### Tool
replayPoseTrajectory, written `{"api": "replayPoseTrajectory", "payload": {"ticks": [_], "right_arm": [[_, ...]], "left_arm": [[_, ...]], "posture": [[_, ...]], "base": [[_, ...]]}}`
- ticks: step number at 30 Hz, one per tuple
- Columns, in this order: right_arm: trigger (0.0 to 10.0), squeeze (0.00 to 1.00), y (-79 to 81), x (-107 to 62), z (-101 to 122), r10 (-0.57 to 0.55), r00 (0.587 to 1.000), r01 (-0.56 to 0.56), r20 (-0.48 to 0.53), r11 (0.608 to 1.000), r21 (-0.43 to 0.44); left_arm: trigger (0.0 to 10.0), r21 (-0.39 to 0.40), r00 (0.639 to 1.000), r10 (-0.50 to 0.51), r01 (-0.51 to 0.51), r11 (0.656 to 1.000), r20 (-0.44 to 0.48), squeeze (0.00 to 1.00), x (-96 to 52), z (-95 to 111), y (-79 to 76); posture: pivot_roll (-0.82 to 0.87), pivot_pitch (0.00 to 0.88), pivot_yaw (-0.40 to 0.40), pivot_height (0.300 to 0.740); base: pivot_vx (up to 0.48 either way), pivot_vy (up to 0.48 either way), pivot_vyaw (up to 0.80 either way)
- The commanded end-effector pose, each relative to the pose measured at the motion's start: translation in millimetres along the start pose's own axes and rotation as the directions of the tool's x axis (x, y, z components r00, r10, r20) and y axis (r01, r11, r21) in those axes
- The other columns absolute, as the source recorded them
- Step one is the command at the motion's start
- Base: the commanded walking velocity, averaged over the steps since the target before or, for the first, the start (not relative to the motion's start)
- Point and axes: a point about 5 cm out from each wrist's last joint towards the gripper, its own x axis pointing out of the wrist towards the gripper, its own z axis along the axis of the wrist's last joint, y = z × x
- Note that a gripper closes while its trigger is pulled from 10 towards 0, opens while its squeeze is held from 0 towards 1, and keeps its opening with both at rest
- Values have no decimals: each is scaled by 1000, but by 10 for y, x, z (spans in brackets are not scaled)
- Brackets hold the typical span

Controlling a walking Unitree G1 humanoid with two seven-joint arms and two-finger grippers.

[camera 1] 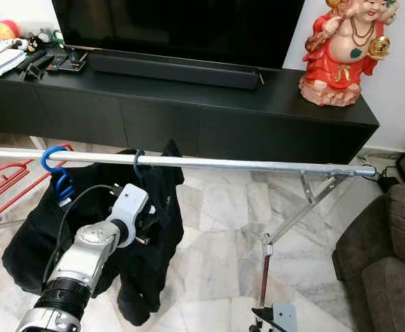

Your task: Hang hanger

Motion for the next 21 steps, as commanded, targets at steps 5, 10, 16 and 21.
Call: {"api": "replayPoseTrajectory", "payload": {"ticks": [5,10,16,21], "right_arm": [[10000,0,-16,-8,-55,-10,1000,11,-19,1000,22],[10000,0,-14,-8,-58,-12,1000,12,-19,1000,23],[10000,0,-15,-10,-69,-13,1000,13,-20,1000,26],[10000,0,-25,-11,-70,-12,1000,12,-22,1000,20]], "left_arm": [[0,-9,993,113,-113,994,-38,0,44,-39,29],[0,-6,986,155,-155,988,60,0,43,78,-12],[0,-71,958,244,-236,969,152,0,-99,87,-10],[0,-92,936,288,-275,957,202,0,-222,16,-87]], "posture": [[17,153,-61,740],[17,158,-60,740],[12,165,-56,740],[17,169,-59,740]], "base": [[0,0,0],[0,0,0],[0,0,0],[0,0,0]]}}
